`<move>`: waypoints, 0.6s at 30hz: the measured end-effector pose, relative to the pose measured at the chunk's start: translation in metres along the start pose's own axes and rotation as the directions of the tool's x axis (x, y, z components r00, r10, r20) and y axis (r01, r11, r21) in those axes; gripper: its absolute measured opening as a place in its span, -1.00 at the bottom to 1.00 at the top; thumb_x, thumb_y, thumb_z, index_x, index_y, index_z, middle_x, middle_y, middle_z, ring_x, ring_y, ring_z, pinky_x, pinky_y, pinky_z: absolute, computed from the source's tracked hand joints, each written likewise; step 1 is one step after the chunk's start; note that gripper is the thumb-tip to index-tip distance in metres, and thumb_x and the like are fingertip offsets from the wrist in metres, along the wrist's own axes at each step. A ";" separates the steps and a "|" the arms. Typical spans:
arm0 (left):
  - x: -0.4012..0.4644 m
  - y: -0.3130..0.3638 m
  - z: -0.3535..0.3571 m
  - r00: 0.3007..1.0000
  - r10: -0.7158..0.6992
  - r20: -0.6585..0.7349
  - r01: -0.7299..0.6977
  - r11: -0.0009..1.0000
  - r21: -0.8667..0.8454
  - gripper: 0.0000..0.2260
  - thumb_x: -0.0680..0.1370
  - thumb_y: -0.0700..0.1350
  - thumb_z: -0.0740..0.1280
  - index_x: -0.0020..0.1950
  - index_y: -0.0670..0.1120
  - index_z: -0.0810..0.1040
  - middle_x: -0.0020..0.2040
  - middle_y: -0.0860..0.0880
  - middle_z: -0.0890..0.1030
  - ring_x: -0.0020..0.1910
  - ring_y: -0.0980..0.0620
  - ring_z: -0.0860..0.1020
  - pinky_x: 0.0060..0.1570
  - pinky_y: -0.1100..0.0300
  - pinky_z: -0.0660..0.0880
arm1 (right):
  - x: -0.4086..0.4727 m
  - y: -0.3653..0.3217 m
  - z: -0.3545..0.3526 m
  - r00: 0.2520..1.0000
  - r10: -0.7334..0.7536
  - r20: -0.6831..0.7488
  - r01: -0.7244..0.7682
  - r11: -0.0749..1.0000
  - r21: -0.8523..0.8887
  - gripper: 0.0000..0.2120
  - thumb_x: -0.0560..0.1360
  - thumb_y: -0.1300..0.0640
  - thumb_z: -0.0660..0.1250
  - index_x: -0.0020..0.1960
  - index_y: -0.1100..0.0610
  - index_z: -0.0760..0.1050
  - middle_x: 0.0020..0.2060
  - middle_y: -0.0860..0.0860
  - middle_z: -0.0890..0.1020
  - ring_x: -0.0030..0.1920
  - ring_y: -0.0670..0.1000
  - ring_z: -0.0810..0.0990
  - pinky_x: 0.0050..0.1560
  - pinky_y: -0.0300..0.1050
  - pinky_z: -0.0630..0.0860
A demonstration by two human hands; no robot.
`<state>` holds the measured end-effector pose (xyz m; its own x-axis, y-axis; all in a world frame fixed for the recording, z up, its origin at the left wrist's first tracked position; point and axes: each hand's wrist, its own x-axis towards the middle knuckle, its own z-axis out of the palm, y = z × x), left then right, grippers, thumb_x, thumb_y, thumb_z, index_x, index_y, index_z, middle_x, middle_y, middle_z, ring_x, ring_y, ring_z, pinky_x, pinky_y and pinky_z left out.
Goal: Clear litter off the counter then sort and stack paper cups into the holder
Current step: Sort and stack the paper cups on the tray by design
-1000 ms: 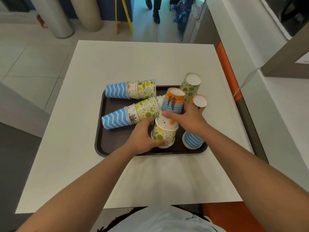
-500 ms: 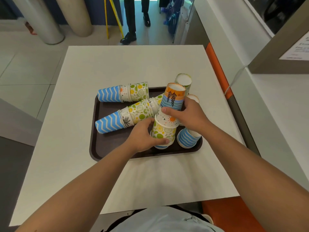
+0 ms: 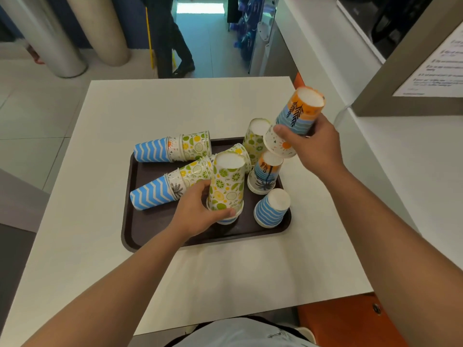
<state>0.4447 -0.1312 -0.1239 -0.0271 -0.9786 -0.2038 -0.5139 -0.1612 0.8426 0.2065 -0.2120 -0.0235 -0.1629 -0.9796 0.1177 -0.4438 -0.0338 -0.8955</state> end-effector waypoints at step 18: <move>0.007 0.033 -0.012 0.984 0.070 -0.161 -0.093 0.986 -0.136 -0.37 0.26 0.12 0.62 0.23 0.14 0.41 0.16 0.17 0.57 0.11 0.22 0.55 0.13 0.10 0.56 | -0.017 0.063 0.026 0.896 0.285 0.342 -0.178 0.934 -0.311 -0.16 0.24 -0.02 0.63 0.40 0.09 0.32 0.24 -0.02 0.51 0.23 0.02 0.49 0.07 -0.16 0.37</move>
<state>0.4376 -0.1454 -0.0914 0.0751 -0.9953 -0.0610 -0.3879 -0.0855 0.9177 0.2041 -0.2025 -0.0925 0.0290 -0.9547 -0.2962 -0.6595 0.2045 -0.7234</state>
